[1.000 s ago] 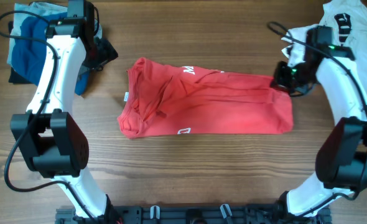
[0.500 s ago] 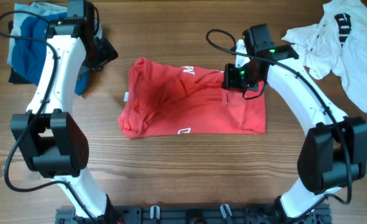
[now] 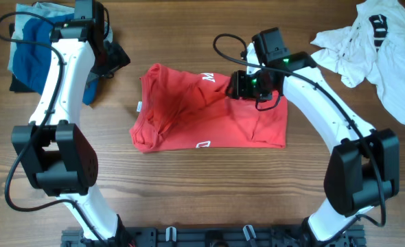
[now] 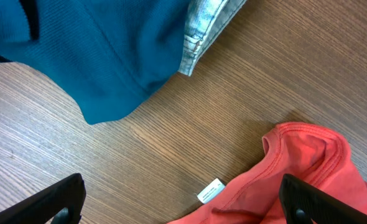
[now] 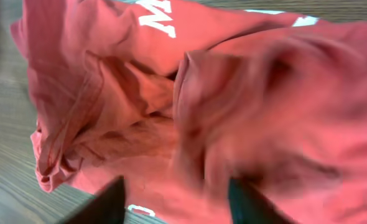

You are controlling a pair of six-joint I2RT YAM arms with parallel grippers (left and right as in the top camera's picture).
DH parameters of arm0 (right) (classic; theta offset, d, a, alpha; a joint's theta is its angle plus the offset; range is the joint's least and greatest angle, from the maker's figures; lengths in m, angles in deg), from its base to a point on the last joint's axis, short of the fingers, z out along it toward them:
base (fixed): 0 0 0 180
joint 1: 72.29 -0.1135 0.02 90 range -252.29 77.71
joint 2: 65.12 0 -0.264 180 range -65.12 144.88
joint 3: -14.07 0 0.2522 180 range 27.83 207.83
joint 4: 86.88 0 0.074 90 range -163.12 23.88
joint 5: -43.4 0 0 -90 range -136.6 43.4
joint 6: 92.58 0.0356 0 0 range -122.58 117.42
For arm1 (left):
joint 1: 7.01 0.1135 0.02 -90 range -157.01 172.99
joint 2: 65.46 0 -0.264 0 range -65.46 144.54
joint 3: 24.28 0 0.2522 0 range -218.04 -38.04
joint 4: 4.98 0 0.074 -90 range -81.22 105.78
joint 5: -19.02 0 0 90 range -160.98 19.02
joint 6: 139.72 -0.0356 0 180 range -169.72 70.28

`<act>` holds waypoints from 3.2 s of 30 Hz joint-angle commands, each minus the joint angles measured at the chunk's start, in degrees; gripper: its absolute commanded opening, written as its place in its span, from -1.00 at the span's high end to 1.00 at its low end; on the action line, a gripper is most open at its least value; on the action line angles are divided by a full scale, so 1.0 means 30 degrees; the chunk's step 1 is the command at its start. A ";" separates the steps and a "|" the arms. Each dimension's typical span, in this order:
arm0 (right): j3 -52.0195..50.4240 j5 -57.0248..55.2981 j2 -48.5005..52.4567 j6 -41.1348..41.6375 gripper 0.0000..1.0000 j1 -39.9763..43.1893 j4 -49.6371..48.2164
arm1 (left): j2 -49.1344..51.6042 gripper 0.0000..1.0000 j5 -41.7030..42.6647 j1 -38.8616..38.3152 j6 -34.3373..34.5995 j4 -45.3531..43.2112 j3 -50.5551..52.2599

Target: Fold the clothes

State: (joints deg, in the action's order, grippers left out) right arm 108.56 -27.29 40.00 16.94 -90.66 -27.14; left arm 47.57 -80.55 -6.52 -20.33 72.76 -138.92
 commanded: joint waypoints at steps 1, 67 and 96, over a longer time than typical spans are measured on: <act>0.0393 0.0226 0.0430 -0.0022 -0.21 -0.0102 0.0095 | 0.0073 -1.00 -0.0109 0.0124 -0.0219 -0.0058 -0.0197; -0.3512 -0.1756 -0.0408 -0.3519 0.11 -0.4320 -0.1144 | 0.0073 -0.99 -0.0095 0.0124 -0.0204 0.0153 -0.0197; -0.1734 -0.3803 -0.3359 -0.2514 -0.81 0.1275 -0.0947 | 0.0073 -1.00 0.9406 0.0124 -0.7898 -0.2091 0.4779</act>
State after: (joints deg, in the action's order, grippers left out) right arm 102.46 -38.70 30.60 11.55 -86.59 -30.27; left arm 47.57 -61.38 -6.52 -34.06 69.22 -128.70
